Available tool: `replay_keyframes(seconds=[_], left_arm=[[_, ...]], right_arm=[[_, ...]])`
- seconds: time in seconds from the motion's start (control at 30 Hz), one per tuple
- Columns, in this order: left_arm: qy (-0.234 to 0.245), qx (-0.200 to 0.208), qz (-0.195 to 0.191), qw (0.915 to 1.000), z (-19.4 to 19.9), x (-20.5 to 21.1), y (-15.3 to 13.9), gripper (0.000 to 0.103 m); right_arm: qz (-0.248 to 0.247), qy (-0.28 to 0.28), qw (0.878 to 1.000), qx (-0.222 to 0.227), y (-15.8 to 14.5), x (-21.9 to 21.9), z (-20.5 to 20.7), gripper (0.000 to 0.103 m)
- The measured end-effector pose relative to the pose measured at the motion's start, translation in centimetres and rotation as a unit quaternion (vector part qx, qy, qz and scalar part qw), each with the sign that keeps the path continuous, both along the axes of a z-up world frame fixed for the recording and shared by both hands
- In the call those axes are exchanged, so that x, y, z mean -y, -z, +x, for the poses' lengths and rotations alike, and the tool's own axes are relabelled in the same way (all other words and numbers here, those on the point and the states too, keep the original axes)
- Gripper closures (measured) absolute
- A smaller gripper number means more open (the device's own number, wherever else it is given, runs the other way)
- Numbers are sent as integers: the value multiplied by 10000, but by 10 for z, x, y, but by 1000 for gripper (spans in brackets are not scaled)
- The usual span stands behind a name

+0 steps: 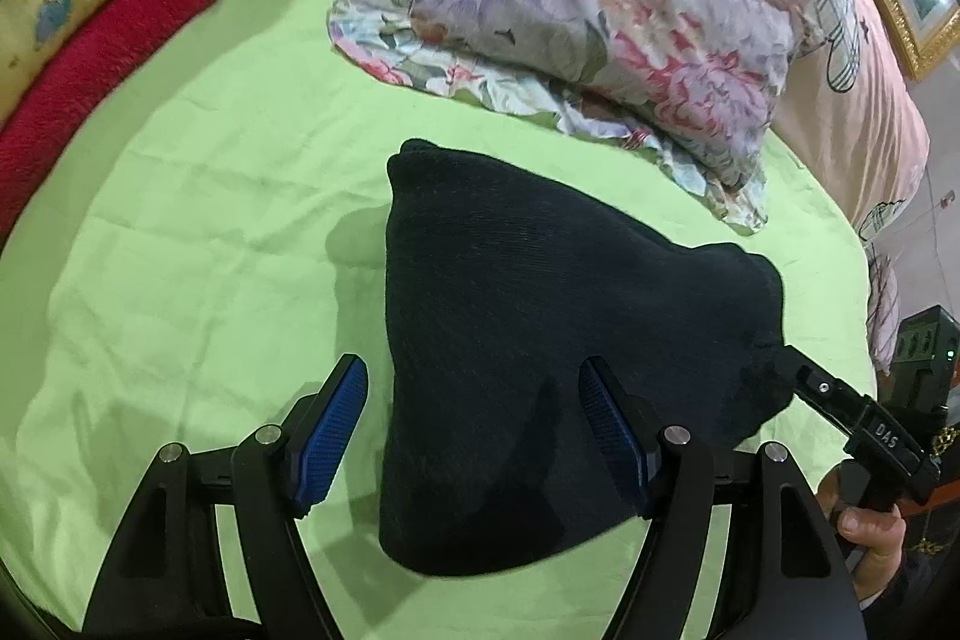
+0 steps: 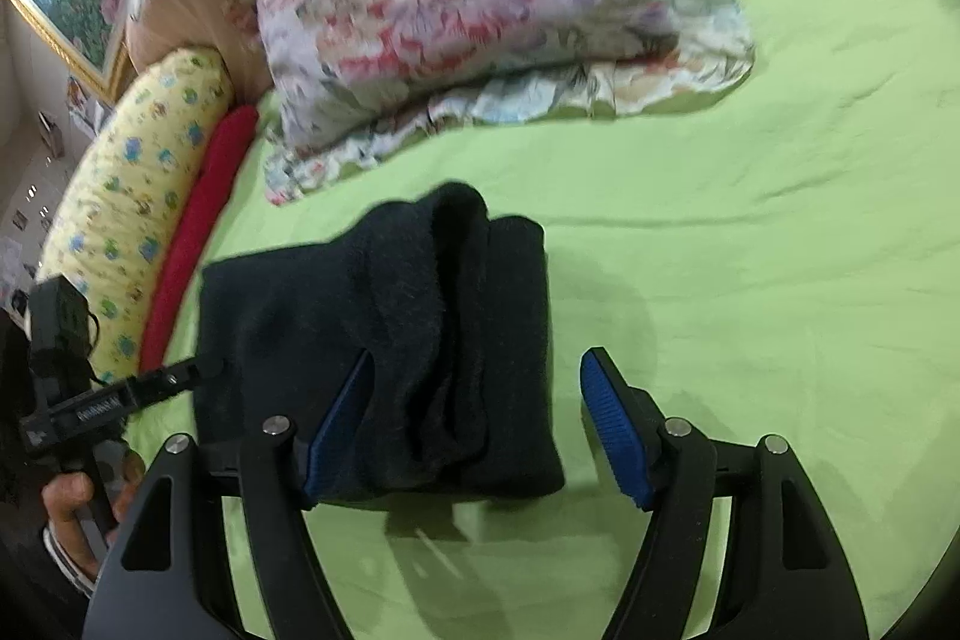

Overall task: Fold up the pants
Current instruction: 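Release the bundle and pull both grippers back from it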

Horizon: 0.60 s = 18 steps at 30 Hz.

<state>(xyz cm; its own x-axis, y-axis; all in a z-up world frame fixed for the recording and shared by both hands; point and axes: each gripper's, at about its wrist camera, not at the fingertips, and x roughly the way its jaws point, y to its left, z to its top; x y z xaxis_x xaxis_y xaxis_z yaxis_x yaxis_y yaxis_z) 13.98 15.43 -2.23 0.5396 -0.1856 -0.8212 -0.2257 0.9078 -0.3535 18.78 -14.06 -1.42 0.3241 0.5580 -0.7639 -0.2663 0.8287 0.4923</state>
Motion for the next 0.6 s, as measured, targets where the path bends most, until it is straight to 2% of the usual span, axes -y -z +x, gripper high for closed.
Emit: replay_keyframes(seconds=[0.07, 0.17, 0.37, 0.6], left_arm=[[-27, 70, 42, 10000, -8, 3, -5, 29], [-90, 141, 334, 9993, -22, 12, -11, 27], [-97, 237, 741, 9969, -54, 29, -17, 21], [-149, 215, 832, 9962, -78, 40, -12, 21]], right_arm=[[130, 22, 9999, 65, -8, 3, -6, 31], [168, -89, 9996, 197, -17, 4, -16, 31], [-7, -458, 9974, 555, -33, -2, -42, 31], [-246, -830, 9913, 993, -43, -11, -70, 30]])
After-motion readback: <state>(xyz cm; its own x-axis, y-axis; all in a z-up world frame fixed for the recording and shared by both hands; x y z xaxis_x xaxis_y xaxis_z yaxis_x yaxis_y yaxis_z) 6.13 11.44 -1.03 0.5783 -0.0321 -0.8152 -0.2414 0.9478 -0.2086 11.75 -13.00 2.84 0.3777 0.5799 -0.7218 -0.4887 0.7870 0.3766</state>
